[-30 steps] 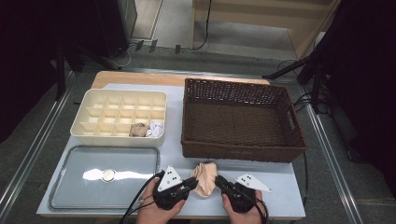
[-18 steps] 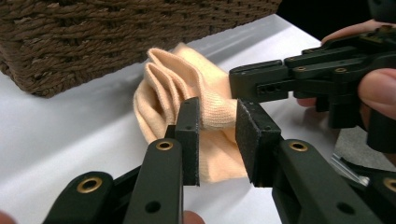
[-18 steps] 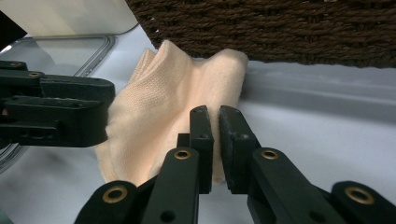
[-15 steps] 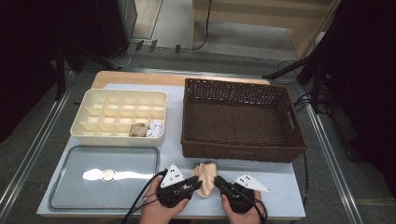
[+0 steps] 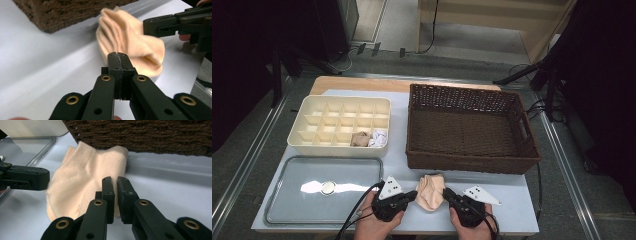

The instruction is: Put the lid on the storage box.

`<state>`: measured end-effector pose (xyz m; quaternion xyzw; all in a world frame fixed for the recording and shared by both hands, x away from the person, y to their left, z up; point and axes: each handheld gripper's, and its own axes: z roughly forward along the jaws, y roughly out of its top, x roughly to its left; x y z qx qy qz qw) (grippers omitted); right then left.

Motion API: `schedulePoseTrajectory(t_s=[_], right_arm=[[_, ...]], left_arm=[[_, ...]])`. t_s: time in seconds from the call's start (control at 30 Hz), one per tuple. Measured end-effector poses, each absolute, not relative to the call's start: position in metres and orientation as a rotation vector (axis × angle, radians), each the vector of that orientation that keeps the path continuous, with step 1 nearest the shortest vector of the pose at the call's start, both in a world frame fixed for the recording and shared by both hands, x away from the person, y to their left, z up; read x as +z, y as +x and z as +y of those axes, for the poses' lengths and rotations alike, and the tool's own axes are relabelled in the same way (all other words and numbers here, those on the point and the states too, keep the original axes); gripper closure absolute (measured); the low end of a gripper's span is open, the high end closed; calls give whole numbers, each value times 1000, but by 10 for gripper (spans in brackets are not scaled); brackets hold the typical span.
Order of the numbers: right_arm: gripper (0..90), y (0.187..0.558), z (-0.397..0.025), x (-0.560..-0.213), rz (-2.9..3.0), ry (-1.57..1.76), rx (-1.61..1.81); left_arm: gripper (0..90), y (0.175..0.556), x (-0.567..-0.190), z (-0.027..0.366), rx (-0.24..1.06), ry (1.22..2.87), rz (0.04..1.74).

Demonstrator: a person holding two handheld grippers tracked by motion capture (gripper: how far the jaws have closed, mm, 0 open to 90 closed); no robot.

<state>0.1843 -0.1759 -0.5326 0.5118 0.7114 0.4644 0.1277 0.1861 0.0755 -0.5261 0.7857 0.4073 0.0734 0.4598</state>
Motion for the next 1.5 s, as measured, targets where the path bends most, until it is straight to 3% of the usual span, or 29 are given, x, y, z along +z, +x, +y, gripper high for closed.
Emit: schedulePoseTrajectory(t_s=[0.23,0.6,0.77,0.97,1.07,1.17,1.3,1.5], right_arm=[[824,184,-178,-531,2051,1499,1385],[723,175,-192,-522,1960,1519,1421],[703,175,-191,-525,1966,1529,1408],[700,175,-190,-527,1973,1543,1403],[690,176,-186,-530,1992,1545,1393],[686,177,-181,-535,2024,1544,1375],[686,178,-177,-538,2038,1540,1348],[664,178,-178,-538,2025,1541,1345]], left_arm=[[900,188,-520,85,146,1856,1003],[646,193,-514,75,98,1761,1011],[749,187,-511,58,121,1822,957],[680,193,-521,48,175,1874,984],[687,193,-525,45,197,1904,981],[726,193,-527,43,216,1936,979],[856,192,-525,44,219,1941,964],[878,189,-515,54,222,1913,947]])
